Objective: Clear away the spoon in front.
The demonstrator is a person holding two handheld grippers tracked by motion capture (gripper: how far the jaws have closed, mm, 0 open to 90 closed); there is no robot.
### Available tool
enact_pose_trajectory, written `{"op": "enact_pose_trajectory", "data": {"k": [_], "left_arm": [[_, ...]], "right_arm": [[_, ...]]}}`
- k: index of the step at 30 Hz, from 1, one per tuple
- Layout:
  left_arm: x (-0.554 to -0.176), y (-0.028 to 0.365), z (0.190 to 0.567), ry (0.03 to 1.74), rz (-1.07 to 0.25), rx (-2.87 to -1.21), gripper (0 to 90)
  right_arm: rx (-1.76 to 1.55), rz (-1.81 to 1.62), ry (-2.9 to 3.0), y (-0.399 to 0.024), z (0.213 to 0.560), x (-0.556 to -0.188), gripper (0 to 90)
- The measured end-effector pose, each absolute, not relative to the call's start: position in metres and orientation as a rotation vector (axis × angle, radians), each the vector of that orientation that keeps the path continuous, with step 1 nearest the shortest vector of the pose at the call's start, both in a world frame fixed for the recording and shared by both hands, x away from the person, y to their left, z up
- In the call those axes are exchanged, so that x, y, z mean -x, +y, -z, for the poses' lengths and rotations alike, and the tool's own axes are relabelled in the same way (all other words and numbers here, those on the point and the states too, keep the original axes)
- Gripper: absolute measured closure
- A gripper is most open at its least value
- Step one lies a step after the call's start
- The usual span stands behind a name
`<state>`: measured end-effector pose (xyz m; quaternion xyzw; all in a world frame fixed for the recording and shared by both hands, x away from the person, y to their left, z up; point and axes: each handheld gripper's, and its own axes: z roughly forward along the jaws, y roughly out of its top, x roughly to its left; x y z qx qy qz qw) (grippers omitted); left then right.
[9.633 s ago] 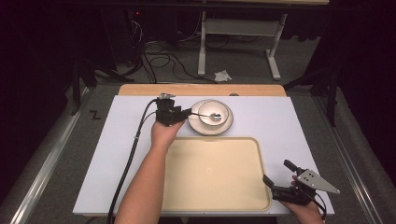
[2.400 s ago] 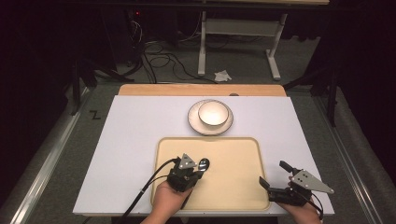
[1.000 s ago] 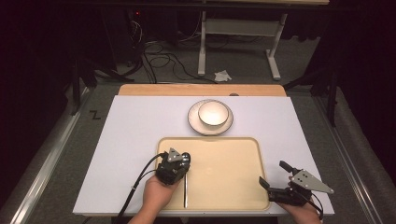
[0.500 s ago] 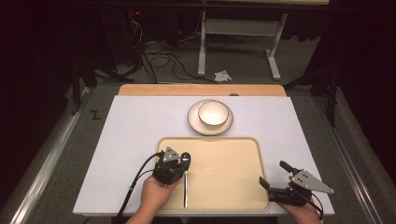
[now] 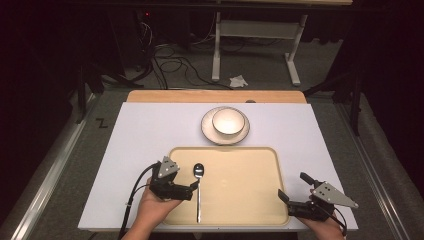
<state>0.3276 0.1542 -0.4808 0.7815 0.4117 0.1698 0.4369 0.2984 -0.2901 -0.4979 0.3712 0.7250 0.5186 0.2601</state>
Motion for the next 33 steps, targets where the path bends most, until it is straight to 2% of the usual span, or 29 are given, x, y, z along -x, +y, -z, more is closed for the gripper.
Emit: {"op": "enact_pose_trajectory", "data": {"k": [9,16,23,28,33], "left_arm": [[-0.309,0.21,0.471,1.066,-0.493,-1.886,0.5],[-0.28,0.257,0.49,1.131,-0.561,-1.785,2.2],[-0.272,0.261,0.496,1.09,-0.525,-1.703,4.1],[-0.276,0.25,0.5,1.066,-0.507,-1.77,4.1],[-0.276,0.254,0.501,1.095,-0.5,-1.745,4.7]], "right_arm": [[-1.002,-1.405,1.961,-0.291,0.498,-0.298,2.6],[-1.017,-1.383,1.963,-0.29,0.499,-0.298,2.6],[-1.009,-1.373,1.959,-0.289,0.499,-0.298,2.6],[-1.001,-1.367,1.966,-0.288,0.499,-0.298,2.6],[-0.997,-1.37,1.967,-0.29,0.499,-0.298,2.6]]}}
